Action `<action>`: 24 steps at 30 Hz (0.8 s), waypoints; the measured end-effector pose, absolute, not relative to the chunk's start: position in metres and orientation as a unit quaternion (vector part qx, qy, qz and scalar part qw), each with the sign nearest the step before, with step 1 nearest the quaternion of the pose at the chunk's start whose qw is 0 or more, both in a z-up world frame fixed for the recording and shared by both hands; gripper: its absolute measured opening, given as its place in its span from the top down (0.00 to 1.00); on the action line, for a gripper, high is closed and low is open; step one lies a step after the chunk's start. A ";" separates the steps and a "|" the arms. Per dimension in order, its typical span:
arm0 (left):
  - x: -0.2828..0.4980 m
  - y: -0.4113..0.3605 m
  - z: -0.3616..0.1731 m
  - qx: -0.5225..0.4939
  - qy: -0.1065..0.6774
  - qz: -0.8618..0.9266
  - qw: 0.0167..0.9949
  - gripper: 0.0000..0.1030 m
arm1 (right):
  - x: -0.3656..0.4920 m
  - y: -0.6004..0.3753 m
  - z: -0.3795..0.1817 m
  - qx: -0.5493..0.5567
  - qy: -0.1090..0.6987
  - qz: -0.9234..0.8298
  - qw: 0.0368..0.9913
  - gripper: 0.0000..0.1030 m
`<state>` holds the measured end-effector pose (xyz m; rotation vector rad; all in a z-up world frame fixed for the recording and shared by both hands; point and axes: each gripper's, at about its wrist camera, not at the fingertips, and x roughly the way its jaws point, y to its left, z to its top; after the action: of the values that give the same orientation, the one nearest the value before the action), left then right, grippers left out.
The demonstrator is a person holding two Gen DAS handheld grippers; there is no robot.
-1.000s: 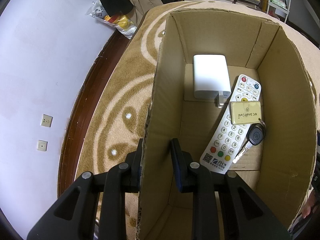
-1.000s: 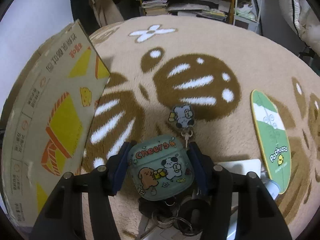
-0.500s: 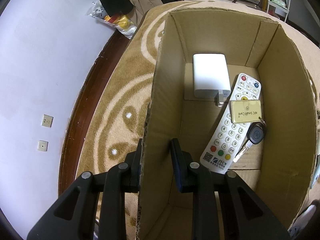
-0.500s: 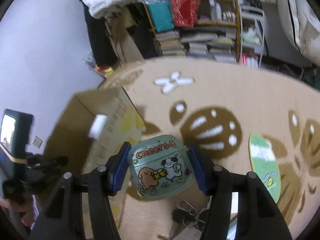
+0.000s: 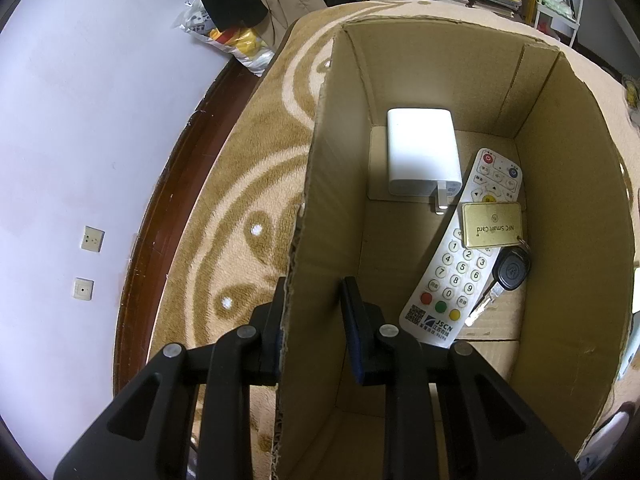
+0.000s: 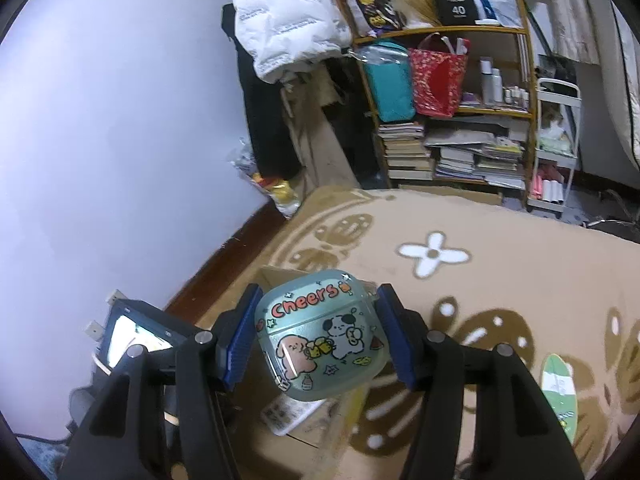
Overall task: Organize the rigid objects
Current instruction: 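Lift the green Cheers case with the right tool and drop it into the box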
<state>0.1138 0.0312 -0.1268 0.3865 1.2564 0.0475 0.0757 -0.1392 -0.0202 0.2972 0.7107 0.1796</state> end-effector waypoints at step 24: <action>0.117 0.034 -0.129 0.165 0.589 0.018 0.791 0.78 | 0.079 -0.122 -0.080 0.183 0.404 0.098 0.891 0.40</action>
<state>0.1167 0.0336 -0.1291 0.3555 1.2677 0.0389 0.0789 -0.1222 -0.0802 0.3805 0.8390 0.2025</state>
